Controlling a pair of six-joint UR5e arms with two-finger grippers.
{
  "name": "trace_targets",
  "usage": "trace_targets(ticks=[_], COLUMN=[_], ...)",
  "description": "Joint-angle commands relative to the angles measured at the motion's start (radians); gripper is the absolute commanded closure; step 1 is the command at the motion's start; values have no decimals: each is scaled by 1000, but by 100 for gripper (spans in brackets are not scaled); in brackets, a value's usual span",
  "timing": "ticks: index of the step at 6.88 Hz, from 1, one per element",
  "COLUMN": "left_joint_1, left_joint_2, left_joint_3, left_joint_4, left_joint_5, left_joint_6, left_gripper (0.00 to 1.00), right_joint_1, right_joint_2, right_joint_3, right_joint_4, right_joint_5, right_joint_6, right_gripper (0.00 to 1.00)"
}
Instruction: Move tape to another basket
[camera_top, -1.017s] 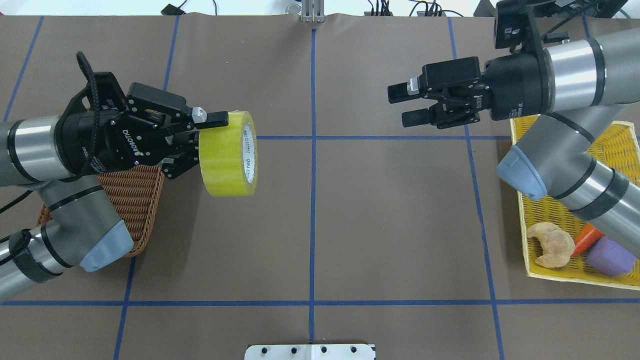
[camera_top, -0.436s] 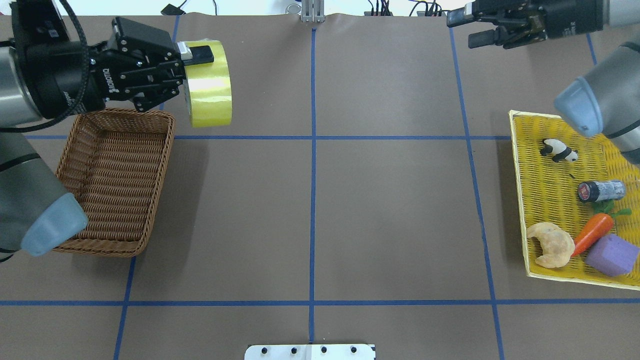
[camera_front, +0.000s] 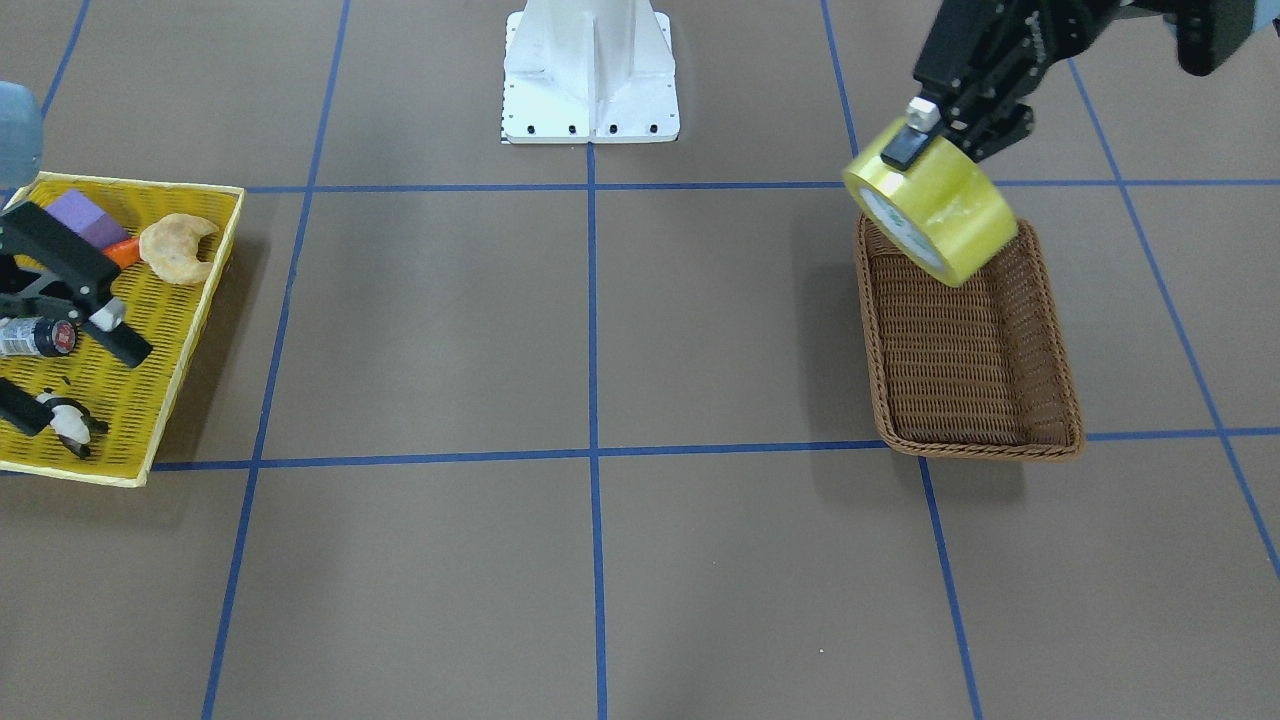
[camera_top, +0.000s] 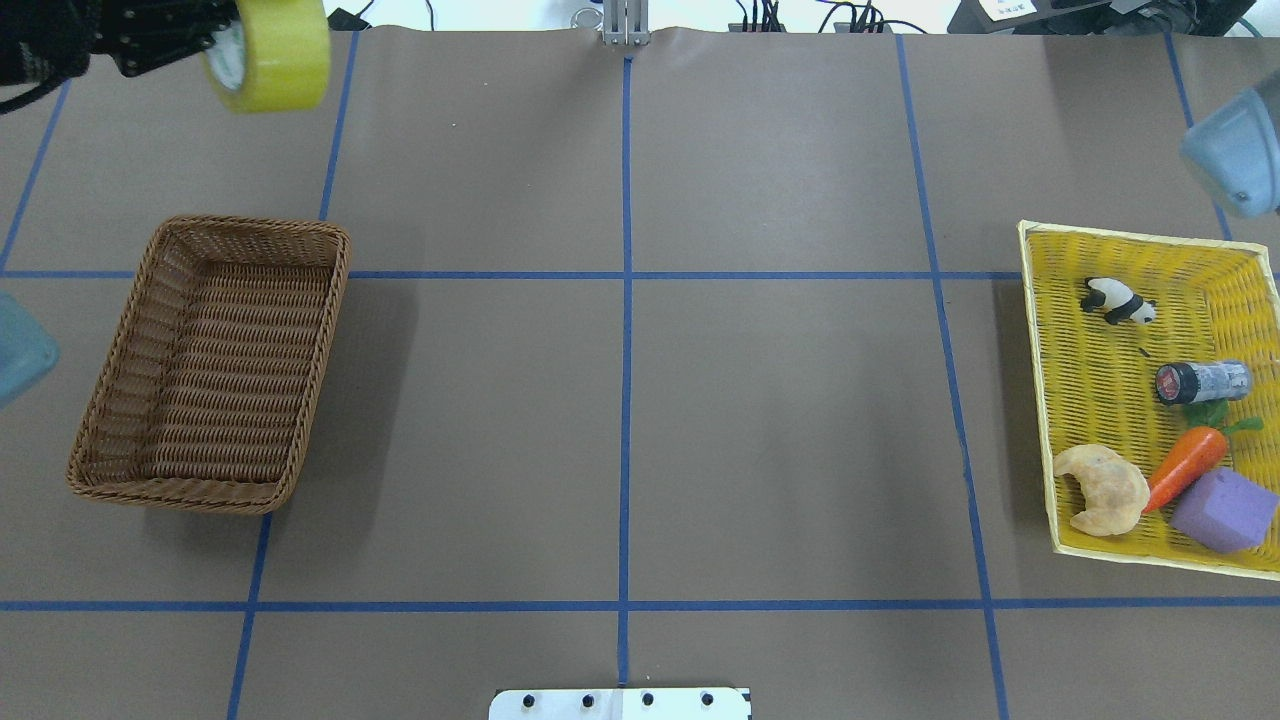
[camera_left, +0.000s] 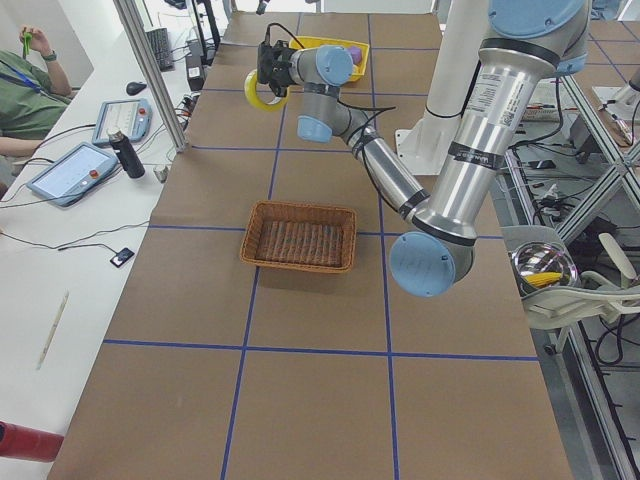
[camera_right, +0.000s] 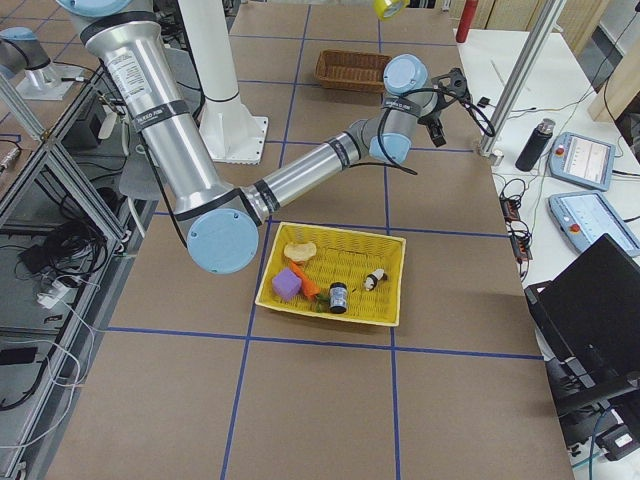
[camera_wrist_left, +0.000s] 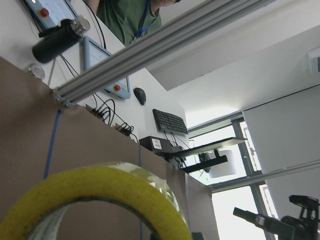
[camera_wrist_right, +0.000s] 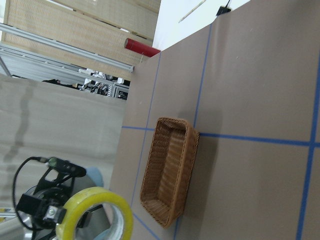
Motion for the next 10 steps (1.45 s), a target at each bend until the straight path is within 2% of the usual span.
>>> trace_targets(ticks=[1,2,3,4,5,6,7,8,10], left_joint_1=[-44,-44,-38,-27,15,81,143,181,275], left_joint_2=[49,99,154,184,186,183,170,157,100], left_joint_3=[-11,-23,-62,-80,-73,-61,-42,-13,83], left_joint_4=[256,346,514,670,739,799,863,870,862], left_joint_5=[49,43,43,38,35,34,-29,-75,-71], left_joint_6=[288,418,542,680,701,702,702,694,651], left_gripper=[100,100,100,100,100,100,100,100,100], right_joint_1=[52,55,54,60,66,70,81,95,145], right_joint_2=[-21,-28,-46,-46,-37,-38,-40,-46,-49], right_joint_3=[-38,-29,-28,-26,-32,-37,-26,-10,30], right_joint_4=[-257,-389,-485,-634,-797,-920,-1011,-1098,-1270], right_joint_5=[-17,-16,-14,-25,-29,-29,-14,10,26], right_joint_6=[-312,-379,-466,-619,-795,-893,-915,-918,-1054], right_gripper=[0,0,0,0,0,0,0,0,0])
